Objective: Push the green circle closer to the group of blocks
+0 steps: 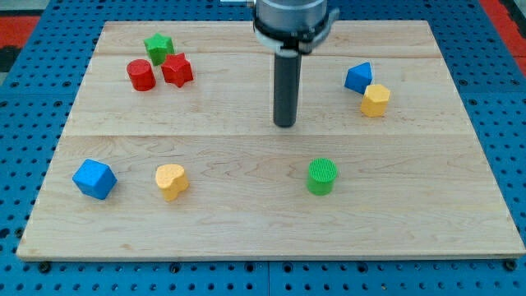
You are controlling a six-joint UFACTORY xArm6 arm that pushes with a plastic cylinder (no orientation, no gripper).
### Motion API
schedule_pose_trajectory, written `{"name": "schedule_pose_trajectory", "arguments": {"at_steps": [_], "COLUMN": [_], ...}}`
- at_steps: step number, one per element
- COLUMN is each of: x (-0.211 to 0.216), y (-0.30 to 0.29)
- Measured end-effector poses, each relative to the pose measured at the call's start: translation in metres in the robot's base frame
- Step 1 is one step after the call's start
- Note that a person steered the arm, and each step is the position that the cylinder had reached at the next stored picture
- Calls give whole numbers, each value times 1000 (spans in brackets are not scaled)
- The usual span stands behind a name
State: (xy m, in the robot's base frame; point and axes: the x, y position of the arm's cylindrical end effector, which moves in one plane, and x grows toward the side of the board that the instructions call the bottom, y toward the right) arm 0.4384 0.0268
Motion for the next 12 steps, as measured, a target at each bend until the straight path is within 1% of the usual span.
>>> {"name": "schedule_pose_trajectory", "arguments": {"at_steps": [1, 2, 3, 4, 5, 6, 7, 8, 9, 10, 11, 12], "x": [2, 15, 26, 60, 82, 82, 82, 82, 82, 114, 142, 143], "y": [5, 60, 95, 104, 113, 113, 98, 16, -26, -16, -24, -45]}}
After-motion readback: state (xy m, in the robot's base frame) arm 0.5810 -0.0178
